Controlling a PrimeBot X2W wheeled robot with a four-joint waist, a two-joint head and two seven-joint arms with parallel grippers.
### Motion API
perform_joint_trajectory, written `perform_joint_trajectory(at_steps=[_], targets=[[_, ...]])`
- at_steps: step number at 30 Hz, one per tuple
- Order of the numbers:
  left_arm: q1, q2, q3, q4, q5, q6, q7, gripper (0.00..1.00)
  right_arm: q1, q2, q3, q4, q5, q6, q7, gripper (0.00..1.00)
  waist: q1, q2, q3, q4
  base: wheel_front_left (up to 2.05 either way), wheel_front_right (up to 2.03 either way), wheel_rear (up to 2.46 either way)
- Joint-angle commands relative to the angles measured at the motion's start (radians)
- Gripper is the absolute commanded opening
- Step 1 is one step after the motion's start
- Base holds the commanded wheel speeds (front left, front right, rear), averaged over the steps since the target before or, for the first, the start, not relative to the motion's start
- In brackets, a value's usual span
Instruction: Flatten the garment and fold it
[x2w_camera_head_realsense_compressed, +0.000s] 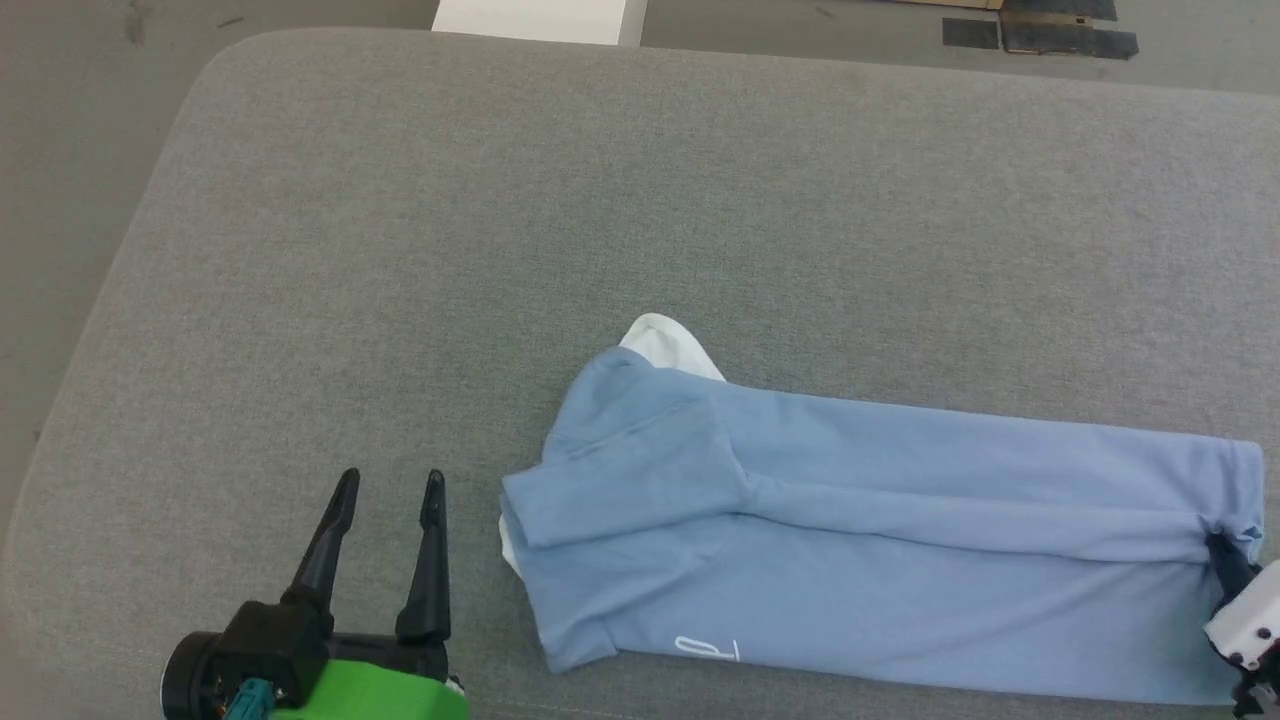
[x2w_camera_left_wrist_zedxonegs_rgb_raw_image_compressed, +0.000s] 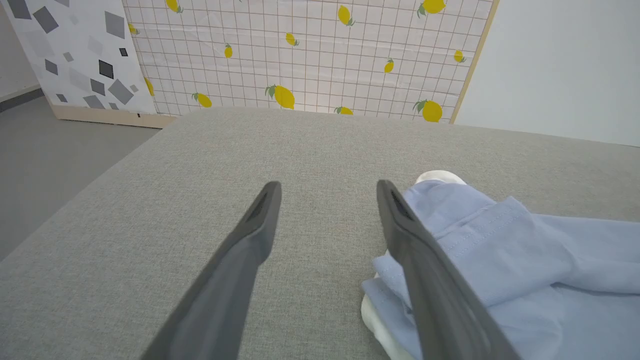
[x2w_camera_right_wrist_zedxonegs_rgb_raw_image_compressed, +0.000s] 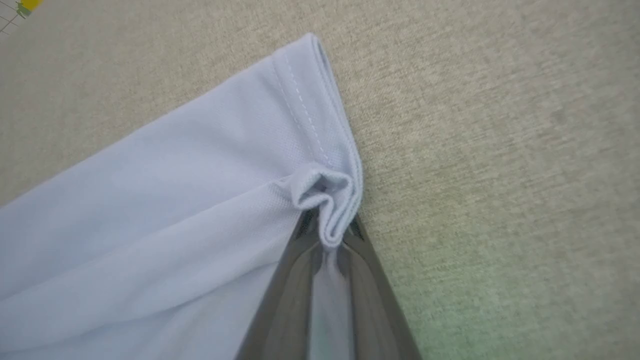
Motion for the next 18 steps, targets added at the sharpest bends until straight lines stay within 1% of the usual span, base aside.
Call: perform_joint_trajectory(at_steps=[1, 5, 11, 18], targets=[[-0.021, -0.003, 0.002, 0.004, 0.017, -0.005, -0.004, 1.00, -0.004, 0.013, 0.002, 0.027, -0.003, -0.002, 0.018, 0.00, 0.0000, 0.0000, -0.001, -0.002, 0.00, 0.00, 0.00], [-0.021, -0.004, 0.004, 0.014, 0.016, -0.007, -0.004, 1.00, -0.030, -0.001, -0.024, 0.011, -0.012, -0.002, 0.016, 0.00, 0.0000, 0.0000, -0.009, -0.011, 0.00, 0.00, 0.00], [-0.024, -0.017, -0.001, 0.029, 0.011, -0.015, -0.004, 1.00, -0.071, -0.067, -0.097, -0.002, -0.062, -0.002, 0.000, 0.00, 0.0000, 0.0000, -0.024, -0.023, 0.00, 0.00, 0.00], [-0.029, -0.013, -0.010, 0.057, 0.036, -0.018, -0.004, 1.00, -0.089, -0.162, -0.207, 0.032, -0.142, -0.002, -0.015, 0.00, 0.0000, 0.0000, -0.034, -0.031, 0.00, 0.00, 0.00]])
